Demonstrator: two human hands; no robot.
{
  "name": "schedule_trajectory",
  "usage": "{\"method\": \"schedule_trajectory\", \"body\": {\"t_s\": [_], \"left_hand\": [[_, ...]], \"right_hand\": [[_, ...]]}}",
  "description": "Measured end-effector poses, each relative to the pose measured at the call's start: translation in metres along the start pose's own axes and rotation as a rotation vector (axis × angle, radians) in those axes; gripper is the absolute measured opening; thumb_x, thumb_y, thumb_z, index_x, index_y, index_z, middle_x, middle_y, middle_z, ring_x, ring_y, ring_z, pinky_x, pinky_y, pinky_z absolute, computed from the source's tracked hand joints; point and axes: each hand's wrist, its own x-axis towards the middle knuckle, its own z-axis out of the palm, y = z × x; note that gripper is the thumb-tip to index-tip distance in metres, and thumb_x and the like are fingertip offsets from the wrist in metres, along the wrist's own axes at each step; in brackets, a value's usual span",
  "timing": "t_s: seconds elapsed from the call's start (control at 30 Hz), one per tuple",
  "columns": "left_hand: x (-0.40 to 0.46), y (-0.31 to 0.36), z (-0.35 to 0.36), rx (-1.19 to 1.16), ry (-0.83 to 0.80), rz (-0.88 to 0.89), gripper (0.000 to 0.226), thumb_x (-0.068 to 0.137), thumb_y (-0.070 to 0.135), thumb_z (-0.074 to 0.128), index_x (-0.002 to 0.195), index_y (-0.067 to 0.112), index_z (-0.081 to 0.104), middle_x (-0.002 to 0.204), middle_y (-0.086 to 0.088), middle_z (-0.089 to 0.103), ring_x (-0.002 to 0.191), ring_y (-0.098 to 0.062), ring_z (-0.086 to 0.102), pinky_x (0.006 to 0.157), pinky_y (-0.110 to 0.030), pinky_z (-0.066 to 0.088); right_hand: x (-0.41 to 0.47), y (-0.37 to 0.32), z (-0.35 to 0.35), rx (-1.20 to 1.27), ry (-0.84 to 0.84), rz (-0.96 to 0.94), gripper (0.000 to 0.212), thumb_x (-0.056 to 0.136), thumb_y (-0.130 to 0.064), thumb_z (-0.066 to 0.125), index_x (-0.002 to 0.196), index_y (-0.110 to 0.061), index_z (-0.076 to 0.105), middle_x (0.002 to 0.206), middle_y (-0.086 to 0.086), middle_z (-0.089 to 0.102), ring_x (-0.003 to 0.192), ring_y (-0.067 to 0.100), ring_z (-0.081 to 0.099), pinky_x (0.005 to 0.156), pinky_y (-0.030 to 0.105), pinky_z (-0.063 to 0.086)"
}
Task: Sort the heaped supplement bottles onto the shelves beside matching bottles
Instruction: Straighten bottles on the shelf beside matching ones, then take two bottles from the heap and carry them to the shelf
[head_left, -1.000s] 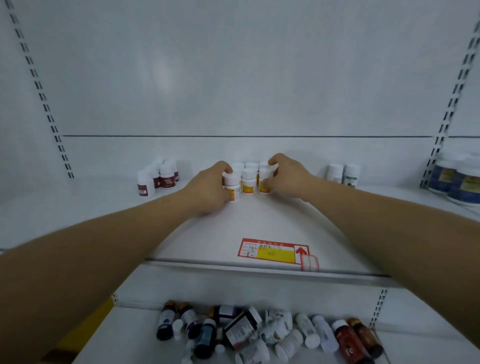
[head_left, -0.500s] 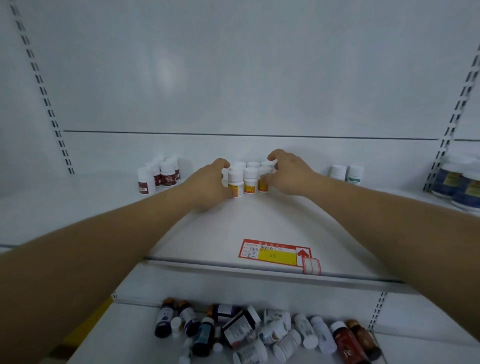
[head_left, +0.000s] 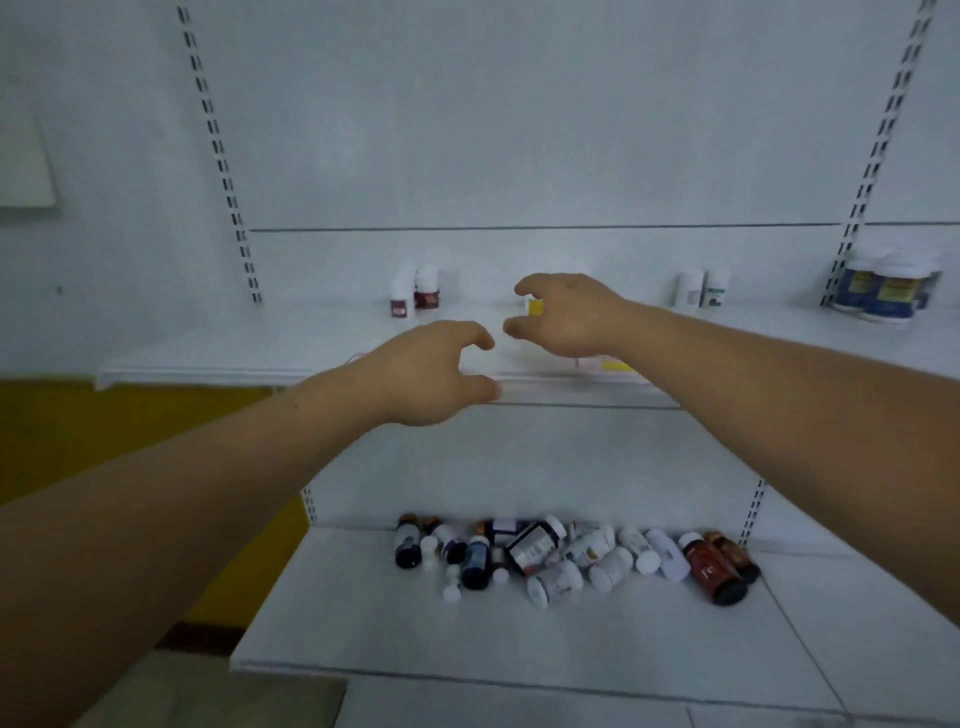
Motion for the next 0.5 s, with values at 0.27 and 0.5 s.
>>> {"method": "schedule_trajectory", "body": {"t_s": [0.27,0.5], "left_hand": [[-0.091,-0.056,0.05,0.012,-0.187,-0.077,0.059,0.091,0.042,0.057,0.143,0.026,0.034,0.151,0.003,0.031,0.131,-0.017,0.037,0.104,-0.026,0.03],[-0.091,-0.111,0.149,-0.08,-0.403,-0.208,0.064,0.091,0.041,0.056,0.146,0.017,0.031,0.153,-0.004,0.027,0.136,-0.02,0.032,0.107,-0.026,0.028]], "right_hand": [[-0.07,-0.076,0.037,-0.028,-0.002,-0.186,0.059,0.094,-0.046,0.051,0.145,-0.023,0.035,0.148,0.004,0.039,0.134,0.022,0.037,0.107,0.03,0.03],[-0.074,-0.054,0.122,-0.05,-0.283,-0.112,0.059,0.094,-0.046,0.051,0.146,-0.023,0.035,0.148,0.005,0.038,0.131,0.024,0.039,0.104,0.033,0.034]]}}
